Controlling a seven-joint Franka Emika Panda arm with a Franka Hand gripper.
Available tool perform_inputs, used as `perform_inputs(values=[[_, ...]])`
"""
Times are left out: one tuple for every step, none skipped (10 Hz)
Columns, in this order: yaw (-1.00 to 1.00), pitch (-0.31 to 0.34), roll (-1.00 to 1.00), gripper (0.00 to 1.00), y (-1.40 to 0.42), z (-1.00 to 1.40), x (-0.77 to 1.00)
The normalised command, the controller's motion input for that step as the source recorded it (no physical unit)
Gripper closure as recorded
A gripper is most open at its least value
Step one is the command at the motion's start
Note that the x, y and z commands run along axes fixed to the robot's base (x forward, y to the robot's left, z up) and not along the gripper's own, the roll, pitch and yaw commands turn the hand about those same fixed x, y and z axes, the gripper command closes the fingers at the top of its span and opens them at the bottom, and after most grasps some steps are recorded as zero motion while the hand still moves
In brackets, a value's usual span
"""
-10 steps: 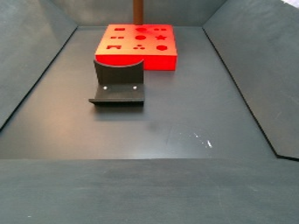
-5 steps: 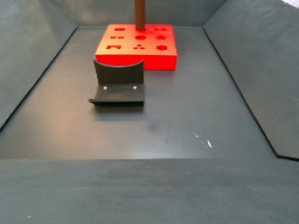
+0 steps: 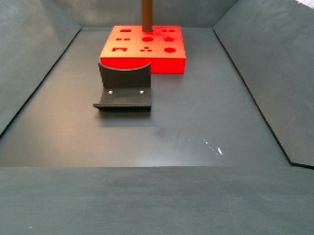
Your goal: Insert the oval object.
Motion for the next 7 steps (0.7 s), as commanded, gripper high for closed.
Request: perform_inputs(values=[[0.0, -0.027, 0.0, 1.0, -0.02, -0.06, -0.34], [0.0, 0.0, 0.1, 1.0, -0.13, -0.04, 0.0], [0.0, 0.0, 0.0, 1.0, 0.03, -0.13, 0.0], [0.0, 0.0, 0.07, 1.0, 0.0, -0.32, 0.0], [-0.19, 0.0, 0.08, 1.0, -0.01, -0.64, 0.24], [-0.23, -0.007, 0.07, 1.0, -0.05, -0.71, 0.22], [-0.31, 0.0, 0.12, 1.0, -0.11, -0.6, 0.29]])
